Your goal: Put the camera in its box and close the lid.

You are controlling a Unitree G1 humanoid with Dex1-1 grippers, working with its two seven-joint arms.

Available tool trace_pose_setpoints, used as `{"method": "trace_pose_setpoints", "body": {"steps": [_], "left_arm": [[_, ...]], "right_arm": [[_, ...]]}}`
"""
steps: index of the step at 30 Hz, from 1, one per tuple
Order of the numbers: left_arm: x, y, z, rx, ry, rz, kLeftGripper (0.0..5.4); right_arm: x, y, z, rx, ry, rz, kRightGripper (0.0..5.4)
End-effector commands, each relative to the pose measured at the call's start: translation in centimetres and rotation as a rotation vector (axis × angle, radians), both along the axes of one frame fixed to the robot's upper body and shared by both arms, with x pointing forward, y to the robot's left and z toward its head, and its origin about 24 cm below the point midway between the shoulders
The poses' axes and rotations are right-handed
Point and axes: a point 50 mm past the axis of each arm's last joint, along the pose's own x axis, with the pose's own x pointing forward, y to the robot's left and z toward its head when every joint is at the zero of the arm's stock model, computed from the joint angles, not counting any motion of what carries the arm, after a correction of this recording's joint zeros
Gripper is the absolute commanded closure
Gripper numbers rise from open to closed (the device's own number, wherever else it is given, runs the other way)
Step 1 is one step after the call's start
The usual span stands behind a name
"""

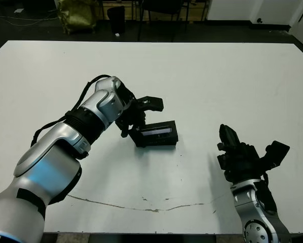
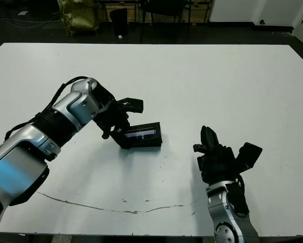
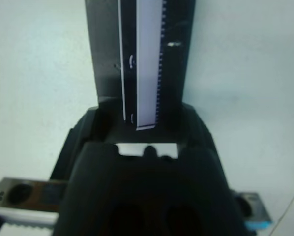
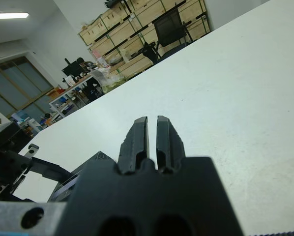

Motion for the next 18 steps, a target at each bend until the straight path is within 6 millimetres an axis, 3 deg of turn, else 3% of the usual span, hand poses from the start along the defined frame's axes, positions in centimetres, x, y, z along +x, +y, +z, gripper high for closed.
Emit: {"method": "trace_pose_setpoints", "body": {"steps": [1, 10, 18], "left_arm": [[-0.47, -1.46, -1.93, 0.001, -0.028, -0.042, 3.33], [-0.65, -1.74, -2.04, -0.001, -0.053, -0.036, 3.33], [-1.22, -1.99, -2.2, -0.002, 0.014, -0.101, 1.48]], "right_arm": [[-0.28, -0.13, -0.41, 0.023, 0.033, -0.018, 5.4], [-0.35, -0.18, -0.59, 0.013, 0.029, -0.009, 5.4], [-0.27, -0.15, -0.78, 0.004, 0.026, 0.002, 5.4]]}}
